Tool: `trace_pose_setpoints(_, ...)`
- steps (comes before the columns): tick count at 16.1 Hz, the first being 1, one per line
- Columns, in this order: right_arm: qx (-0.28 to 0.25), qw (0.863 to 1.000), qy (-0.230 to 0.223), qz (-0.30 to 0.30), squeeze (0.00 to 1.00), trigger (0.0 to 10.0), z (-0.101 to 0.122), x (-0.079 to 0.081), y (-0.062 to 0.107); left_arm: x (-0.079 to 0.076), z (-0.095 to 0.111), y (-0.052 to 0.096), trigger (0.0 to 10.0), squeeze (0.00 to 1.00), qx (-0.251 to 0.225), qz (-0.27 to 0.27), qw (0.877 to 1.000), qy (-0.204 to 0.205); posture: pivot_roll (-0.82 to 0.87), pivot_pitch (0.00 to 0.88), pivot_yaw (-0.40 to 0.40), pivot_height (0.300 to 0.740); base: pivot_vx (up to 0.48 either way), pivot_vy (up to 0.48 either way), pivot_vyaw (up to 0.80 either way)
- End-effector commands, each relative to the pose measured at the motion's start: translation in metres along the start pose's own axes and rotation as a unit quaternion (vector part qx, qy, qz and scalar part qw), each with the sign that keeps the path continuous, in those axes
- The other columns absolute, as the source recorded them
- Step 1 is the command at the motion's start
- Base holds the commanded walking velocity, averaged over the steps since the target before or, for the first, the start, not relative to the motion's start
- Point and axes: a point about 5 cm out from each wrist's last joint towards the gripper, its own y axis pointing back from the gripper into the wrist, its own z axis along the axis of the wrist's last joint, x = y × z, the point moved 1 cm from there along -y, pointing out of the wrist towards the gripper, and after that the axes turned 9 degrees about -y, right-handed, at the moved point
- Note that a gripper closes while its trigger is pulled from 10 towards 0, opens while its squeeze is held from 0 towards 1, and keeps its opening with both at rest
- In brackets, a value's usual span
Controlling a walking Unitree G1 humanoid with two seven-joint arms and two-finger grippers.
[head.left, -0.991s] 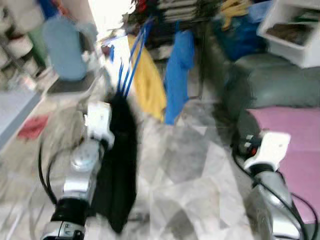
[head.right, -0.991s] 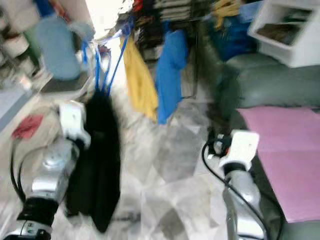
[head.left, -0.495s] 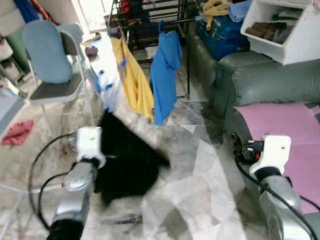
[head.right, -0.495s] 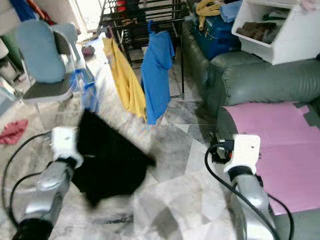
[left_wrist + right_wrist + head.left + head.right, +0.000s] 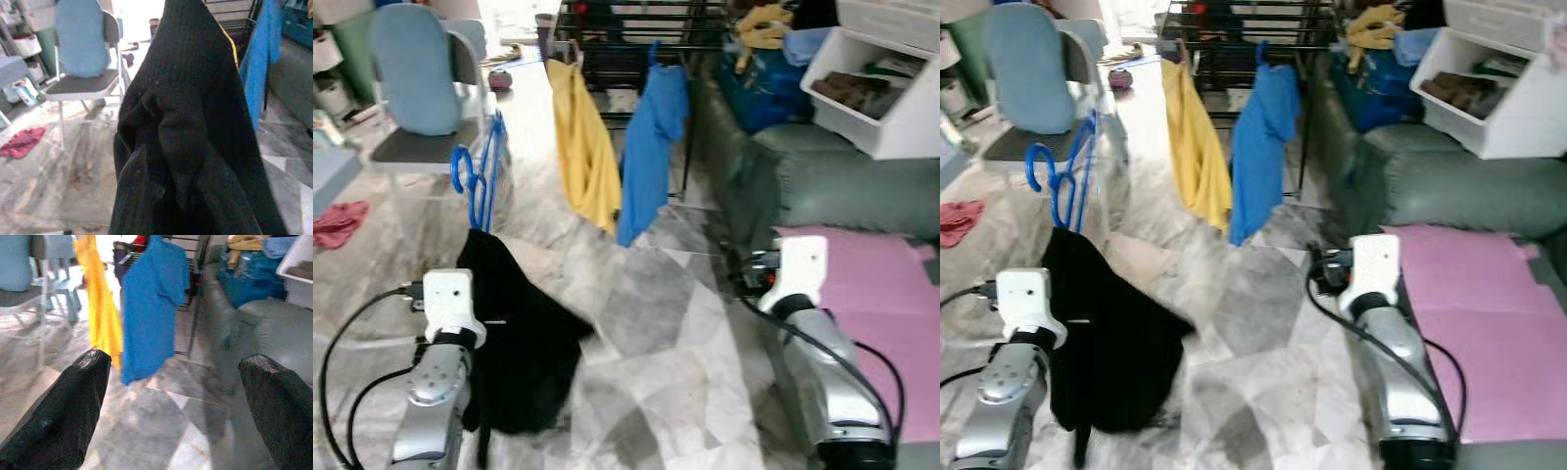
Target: Hang hanger
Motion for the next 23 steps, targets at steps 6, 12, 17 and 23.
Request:
trace_pose_setpoints(6, -0.01, 0.999, -0.005, -0.051, 0.0, 10.0, 0.002, -0.023, 0.026, -0.026, 0.0, 0.013, 10.0, 0.0, 0.007, -0.074, 0.997, 0.003, -0.16, 0.0, 0.071, 0.74, 0.0, 0.0, 0.0)
trace_pose_setpoints(12, -0.004, 0.999, -0.01, -0.042, 0.0, 10.0, 0.003, -0.017, 0.028, -0.036, 0.006, 0.008, 10.0, 0.0, 0.01, -0.091, 0.995, 0.034, -0.15, 0.0, 0.062, 0.74, 0.0, 0.086, 0.0)
trace_pose_setpoints(17, -0.007, 0.998, -0.019, -0.057, 0.0, 10.0, 0.004, -0.019, 0.025, -0.035, 0.009, 0.009, 10.0, 0.0, 0.012, -0.104, 0.994, 0.032, -0.13, 0.0, 0.083, 0.74, 0.0, 0.356, 0.0)
trace_pose_setpoints(23, -0.011, 0.998, -0.032, -0.061, 0.0, 10.0, 0.004, -0.013, 0.024, -0.035, 0.012, 0.004, 10.0, 0.0, 0.012, -0.115, 0.993, 0.029, -0.13, 0.0, 0.088, 0.74, 0.0, 0.438, 0.0)
